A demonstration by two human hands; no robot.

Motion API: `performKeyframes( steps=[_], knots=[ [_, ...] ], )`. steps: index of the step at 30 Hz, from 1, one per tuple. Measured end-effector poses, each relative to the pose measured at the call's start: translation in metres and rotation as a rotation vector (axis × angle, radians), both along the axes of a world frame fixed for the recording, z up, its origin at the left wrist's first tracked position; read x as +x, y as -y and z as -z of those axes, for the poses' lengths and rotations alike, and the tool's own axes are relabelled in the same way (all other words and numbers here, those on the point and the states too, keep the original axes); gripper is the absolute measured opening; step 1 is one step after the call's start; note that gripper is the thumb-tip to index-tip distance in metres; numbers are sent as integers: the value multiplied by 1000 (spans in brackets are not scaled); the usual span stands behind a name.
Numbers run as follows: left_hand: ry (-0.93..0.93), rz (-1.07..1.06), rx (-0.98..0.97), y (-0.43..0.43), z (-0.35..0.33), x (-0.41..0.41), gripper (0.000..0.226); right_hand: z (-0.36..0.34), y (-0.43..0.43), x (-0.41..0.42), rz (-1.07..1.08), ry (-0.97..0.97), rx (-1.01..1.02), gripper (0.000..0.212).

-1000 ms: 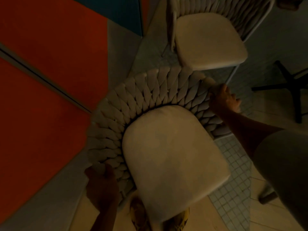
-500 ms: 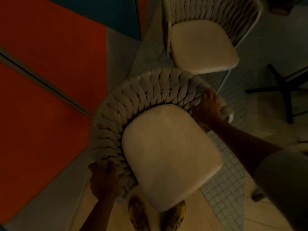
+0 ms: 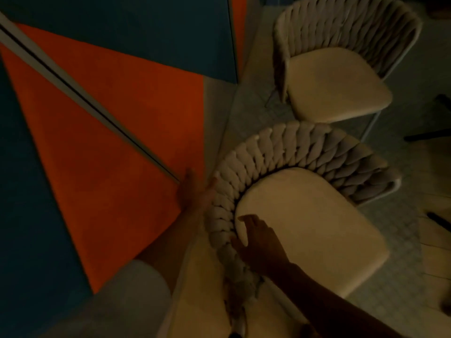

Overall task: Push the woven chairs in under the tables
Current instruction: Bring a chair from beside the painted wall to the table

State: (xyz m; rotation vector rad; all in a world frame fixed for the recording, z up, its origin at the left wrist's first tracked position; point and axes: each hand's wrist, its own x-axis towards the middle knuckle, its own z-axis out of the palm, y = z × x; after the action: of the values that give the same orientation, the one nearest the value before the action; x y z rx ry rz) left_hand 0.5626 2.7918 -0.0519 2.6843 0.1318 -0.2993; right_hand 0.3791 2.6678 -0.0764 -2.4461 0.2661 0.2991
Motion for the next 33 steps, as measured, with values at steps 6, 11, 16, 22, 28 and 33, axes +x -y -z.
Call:
performKeyframes(
  steps=[6,11,16,22,28,33],
  knots=[
    [-6,309,1,30,11,65,72,27,-107,11,203,-281,119,108],
    [-128,450,-72,58,49,92,64,44,-123,66,333,-412,73,92],
    [-155,497,-124,48,87,101,56,67,-119,92,371,-302,109,67],
    [-205,510,-117,51,78,102,61,59,-113,91,317,-315,126,66],
    [-225,468,-65,43,72,84,66,39,-106,74,170,-404,163,69],
    [-225,444,-63,27,83,63,62,37,-99,46,57,-433,172,80]
  ],
)
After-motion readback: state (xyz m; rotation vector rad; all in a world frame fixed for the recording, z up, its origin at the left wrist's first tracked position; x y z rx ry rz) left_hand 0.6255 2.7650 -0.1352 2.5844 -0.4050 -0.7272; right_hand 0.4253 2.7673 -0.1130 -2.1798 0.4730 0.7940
